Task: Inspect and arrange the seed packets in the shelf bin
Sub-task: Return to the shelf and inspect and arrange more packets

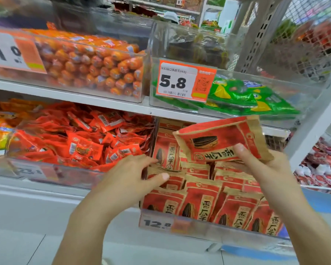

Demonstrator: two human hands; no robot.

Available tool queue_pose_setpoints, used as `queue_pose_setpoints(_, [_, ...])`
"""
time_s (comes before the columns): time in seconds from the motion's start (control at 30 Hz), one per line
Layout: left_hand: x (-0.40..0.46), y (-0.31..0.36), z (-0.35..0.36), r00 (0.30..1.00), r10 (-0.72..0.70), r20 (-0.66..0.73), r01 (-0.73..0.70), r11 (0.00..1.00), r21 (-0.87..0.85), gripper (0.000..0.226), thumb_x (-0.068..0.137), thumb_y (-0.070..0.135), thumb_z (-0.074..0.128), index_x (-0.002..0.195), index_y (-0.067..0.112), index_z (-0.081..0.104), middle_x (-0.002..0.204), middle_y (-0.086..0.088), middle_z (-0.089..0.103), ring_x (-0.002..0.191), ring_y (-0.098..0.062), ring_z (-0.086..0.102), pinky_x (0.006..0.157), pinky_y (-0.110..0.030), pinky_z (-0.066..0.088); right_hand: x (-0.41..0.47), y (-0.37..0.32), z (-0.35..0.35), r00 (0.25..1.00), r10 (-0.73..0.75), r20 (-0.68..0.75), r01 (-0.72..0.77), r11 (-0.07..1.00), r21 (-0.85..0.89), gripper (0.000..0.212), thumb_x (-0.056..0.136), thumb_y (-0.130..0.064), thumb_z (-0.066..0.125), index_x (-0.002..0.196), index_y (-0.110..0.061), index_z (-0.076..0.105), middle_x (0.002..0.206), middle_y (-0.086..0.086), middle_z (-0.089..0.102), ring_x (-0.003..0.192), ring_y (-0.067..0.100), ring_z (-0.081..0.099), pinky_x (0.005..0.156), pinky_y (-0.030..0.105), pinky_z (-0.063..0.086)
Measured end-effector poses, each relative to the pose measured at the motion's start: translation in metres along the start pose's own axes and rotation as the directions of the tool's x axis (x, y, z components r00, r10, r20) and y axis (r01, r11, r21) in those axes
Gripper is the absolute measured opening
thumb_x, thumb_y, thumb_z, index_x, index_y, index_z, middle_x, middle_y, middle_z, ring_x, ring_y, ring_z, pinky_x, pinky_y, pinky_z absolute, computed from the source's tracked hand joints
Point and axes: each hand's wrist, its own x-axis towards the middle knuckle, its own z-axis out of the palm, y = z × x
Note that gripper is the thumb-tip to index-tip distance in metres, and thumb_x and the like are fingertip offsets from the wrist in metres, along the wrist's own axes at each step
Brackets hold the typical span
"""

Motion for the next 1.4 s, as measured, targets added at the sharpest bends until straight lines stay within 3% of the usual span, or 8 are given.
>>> queue_pose_setpoints(0.3, [0.001,-0.017,0.002,0.998,0.013,0.064,-0.003,0.988,-0.153,0.043,0.082,0.069,0.054,0.12,0.048,0.056,0.12,0.023,0.059,0.112,-0.002,0.054,0.099,-0.035,0.045,0.037,0.025,0.04,0.965,-0.03,0.259,0.111,0.947,-0.302,0.026,0.085,-0.043,0.057,0.099,-0.03,0.075,0.101,-0.017,0.074,0.098,-0.002,0.065,0.089,0.022,0.047])
queue_pose_setpoints(0.43, [0.0,-0.02,0.002,0.996,0.031,0.089,-0.016,0.987,-0.159,0.047,0.082,0.071,0.052,0.123,0.05,0.053,0.125,0.023,0.056,0.116,-0.002,0.051,0.1,-0.034,0.044,0.045,0.024,0.043,0.96,-0.012,0.279,0.135,0.896,-0.423,0.012,0.086,-0.043,0.058,0.081,-0.043,0.068,0.079,-0.034,0.066,0.08,-0.013,0.06,0.07,0.006,0.038])
queue_pose_setpoints(0.67, [0.001,-0.027,0.002,0.993,0.032,0.114,-0.008,0.98,-0.198,0.047,0.08,0.076,0.051,0.121,0.054,0.052,0.128,0.022,0.055,0.119,-0.004,0.05,0.101,-0.035,0.044,0.058,0.041,0.061,0.929,0.117,0.352,0.101,0.834,-0.543,0.012,0.091,-0.039,0.062,0.083,-0.047,0.066,0.073,-0.028,0.066,0.069,-0.009,0.059,0.064,0.009,0.039])
queue_pose_setpoints(0.83, [0.003,-0.022,0.005,0.996,0.022,0.092,-0.001,0.976,-0.218,0.04,0.082,0.07,0.053,0.116,0.05,0.057,0.122,0.023,0.057,0.113,-0.001,0.052,0.097,-0.032,0.045,0.082,0.045,0.078,0.933,0.193,0.305,0.057,0.756,-0.652,0.015,0.092,-0.037,0.065,0.083,-0.027,0.07,0.062,-0.004,0.066,0.054,0.012,0.062,0.052,0.027,0.049])
queue_pose_setpoints(0.93, [0.004,-0.022,0.006,0.994,0.013,0.111,0.014,0.971,-0.237,0.042,0.082,0.069,0.054,0.117,0.049,0.057,0.123,0.023,0.056,0.113,0.0,0.052,0.094,-0.03,0.044,0.098,0.051,0.088,0.926,0.25,0.284,0.013,0.729,-0.684,0.013,0.087,-0.026,0.073,0.095,-0.015,0.072,0.067,-0.008,0.065,0.044,-0.003,0.056,0.044,0.014,0.041])
queue_pose_setpoints(1.13, [0.007,-0.023,0.006,0.993,0.016,0.118,0.014,0.969,-0.247,0.043,0.082,0.068,0.055,0.12,0.048,0.056,0.123,0.024,0.056,0.113,0.002,0.051,0.096,-0.03,0.044,0.115,0.062,0.109,0.947,0.273,0.171,0.013,0.499,-0.866,0.056,0.087,-0.033,0.072,0.136,-0.012,0.053,0.118,0.009,0.066,0.108,0.025,0.063,0.09,0.033,0.051])
queue_pose_setpoints(1.3, [0.007,-0.022,0.006,0.994,0.022,0.107,0.005,0.969,-0.245,0.046,0.084,0.065,0.055,0.127,0.047,0.053,0.122,0.023,0.055,0.114,0.002,0.049,0.089,-0.023,0.041,0.121,0.063,0.119,0.949,0.291,0.121,0.013,0.348,-0.938,0.046,0.091,-0.039,0.065,0.13,-0.017,0.053,0.12,0.008,0.061,0.112,0.027,0.058,0.079,0.032,0.046])
queue_pose_setpoints(1.4, [0.007,-0.019,0.004,0.993,0.025,0.112,0.002,0.973,-0.232,0.052,0.085,0.064,0.054,0.134,0.048,0.048,0.133,0.021,0.052,0.122,-0.001,0.046,0.094,-0.024,0.038,0.121,0.056,0.112,0.953,0.286,0.098,-0.034,0.426,-0.904,0.05,0.089,-0.046,0.064,0.129,-0.017,0.054,0.118,0.007,0.063,0.11,0.028,0.06,0.084,0.033,0.05])
